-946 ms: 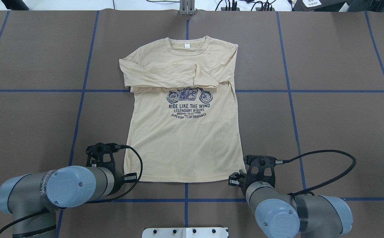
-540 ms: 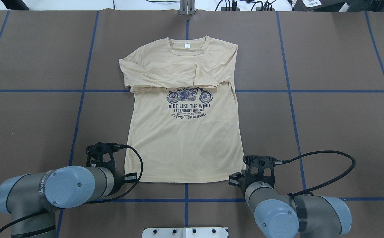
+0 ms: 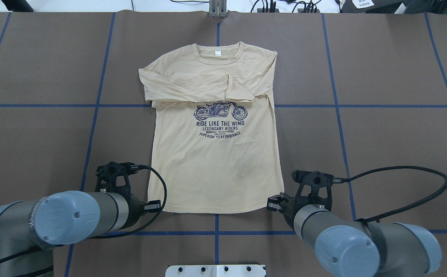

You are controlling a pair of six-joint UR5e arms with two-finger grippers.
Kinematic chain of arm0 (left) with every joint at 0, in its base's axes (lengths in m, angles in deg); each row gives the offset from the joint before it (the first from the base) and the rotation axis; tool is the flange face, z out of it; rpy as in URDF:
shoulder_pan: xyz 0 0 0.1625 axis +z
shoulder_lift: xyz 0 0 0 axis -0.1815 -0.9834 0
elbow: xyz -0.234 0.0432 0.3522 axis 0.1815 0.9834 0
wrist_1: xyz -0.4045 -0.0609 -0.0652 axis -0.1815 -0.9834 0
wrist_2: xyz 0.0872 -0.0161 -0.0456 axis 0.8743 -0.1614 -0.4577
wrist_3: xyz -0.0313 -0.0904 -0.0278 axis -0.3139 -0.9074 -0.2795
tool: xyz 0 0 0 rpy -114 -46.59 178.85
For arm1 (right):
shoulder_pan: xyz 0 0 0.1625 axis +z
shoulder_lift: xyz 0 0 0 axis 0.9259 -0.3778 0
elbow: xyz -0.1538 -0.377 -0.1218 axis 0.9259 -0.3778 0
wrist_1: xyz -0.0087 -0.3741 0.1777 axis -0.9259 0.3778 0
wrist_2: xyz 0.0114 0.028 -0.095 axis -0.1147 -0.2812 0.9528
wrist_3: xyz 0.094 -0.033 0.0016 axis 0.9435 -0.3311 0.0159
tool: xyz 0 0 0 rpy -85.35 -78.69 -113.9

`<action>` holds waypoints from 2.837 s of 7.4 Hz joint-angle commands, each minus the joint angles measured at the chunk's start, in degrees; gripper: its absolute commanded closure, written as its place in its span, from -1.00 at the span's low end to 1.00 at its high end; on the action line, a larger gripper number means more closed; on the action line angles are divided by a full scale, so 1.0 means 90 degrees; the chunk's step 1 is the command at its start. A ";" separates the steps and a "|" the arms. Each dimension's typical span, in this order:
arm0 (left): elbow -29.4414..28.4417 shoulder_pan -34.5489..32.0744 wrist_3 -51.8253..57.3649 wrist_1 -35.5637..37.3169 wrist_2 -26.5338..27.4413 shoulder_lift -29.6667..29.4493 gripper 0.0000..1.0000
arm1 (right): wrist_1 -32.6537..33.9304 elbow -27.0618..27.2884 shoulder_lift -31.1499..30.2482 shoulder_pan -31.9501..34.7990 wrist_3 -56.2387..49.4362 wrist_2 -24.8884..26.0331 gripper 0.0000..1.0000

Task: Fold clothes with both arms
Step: 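Lift the hem with both grippers and fold it toward the collar, then release the hem and draw both grippers back from the shirt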

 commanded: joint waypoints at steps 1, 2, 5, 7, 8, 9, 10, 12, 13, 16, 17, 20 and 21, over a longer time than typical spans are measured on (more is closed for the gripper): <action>0.1778 0.0016 0.0108 0.1568 -0.0631 -0.0014 1.00 | 0.0759 0.1794 -0.0542 -0.0139 -0.0007 -0.0939 1.00; 0.2648 0.0316 0.0089 0.2194 -0.0857 -0.0043 1.00 | 0.1216 0.2594 -0.0641 -0.0537 -0.0007 -0.1176 1.00; 0.2970 0.0652 0.0069 0.2415 -0.0889 -0.0063 1.00 | 0.2187 0.3376 -0.0583 -0.0837 -0.0017 -0.1140 1.00; 0.1891 0.0157 0.0098 0.2396 -0.0647 -0.0344 1.00 | 0.2119 0.1685 0.0501 0.0321 -0.0578 -0.1178 1.00; 0.1228 -0.0166 0.0379 0.2396 -0.0422 -0.0685 1.00 | 0.2090 0.0775 0.1081 0.1014 -0.1202 -0.1169 1.00; 0.0738 -0.0691 0.0885 0.2377 -0.0236 -0.0910 1.00 | 0.1684 0.0138 0.1222 0.1553 -0.1392 -0.1217 1.00; 0.0414 -0.1199 0.1238 0.2357 -0.0225 -0.1067 1.00 | 0.0964 -0.0420 0.1223 0.1993 -0.1607 -0.1478 1.00; -0.0085 -0.1720 0.1368 0.2318 -0.0080 -0.1360 1.00 | 0.0401 -0.1039 0.1465 0.2396 -0.1648 -0.1530 1.00; -0.0291 -0.1809 0.1368 0.2299 -0.0049 -0.1584 1.00 | 0.0400 -0.1040 0.1535 0.2485 -0.1648 -0.1530 1.00; -0.1312 -0.1947 0.1368 0.1405 0.0184 -0.1664 1.00 | 0.0371 -0.1622 0.1681 0.2691 -0.1862 -0.1686 1.00; -0.1889 -0.1947 0.1368 0.0936 0.0263 -0.1684 1.00 | 0.0361 -0.2081 0.1876 0.2691 -0.1863 -0.1667 1.00; -0.2461 -0.1947 0.1378 0.0462 0.0312 -0.1703 1.00 | -0.0181 -0.2961 0.2092 0.2788 -0.2018 -0.1647 1.00; -0.2441 -0.1947 0.1581 0.0462 0.0312 -0.1704 1.00 | -0.0456 -0.3245 0.2102 0.2905 -0.2145 -0.1715 0.97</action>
